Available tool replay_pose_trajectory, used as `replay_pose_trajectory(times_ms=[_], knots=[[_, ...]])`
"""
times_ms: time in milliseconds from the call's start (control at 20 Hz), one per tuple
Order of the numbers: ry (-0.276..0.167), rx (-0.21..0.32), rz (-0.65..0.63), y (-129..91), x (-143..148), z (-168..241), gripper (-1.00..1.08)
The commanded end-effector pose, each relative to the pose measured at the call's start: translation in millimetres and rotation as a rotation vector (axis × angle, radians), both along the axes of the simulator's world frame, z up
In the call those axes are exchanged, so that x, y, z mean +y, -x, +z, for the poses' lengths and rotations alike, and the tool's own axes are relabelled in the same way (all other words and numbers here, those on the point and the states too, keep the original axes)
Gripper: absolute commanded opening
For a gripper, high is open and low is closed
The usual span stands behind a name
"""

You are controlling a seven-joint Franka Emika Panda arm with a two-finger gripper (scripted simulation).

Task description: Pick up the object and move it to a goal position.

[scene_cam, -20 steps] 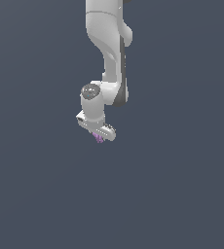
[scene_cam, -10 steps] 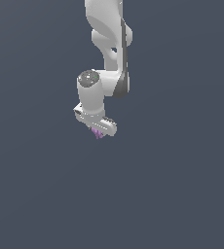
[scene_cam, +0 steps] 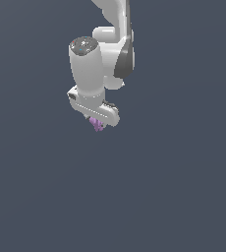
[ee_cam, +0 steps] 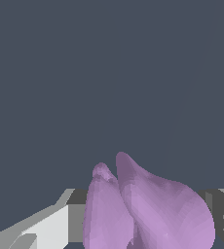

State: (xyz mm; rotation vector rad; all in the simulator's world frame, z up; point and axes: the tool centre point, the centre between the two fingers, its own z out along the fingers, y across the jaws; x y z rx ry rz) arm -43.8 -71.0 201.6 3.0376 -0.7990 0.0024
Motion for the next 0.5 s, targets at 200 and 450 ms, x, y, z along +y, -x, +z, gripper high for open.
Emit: replay_pose_trajectory(times_ms=[200, 450], knots=[[0.001, 0.001, 0.0, -11, 2, 68, -1.0], [0.001, 0.001, 0.0, -19, 4, 119, -1.0]])
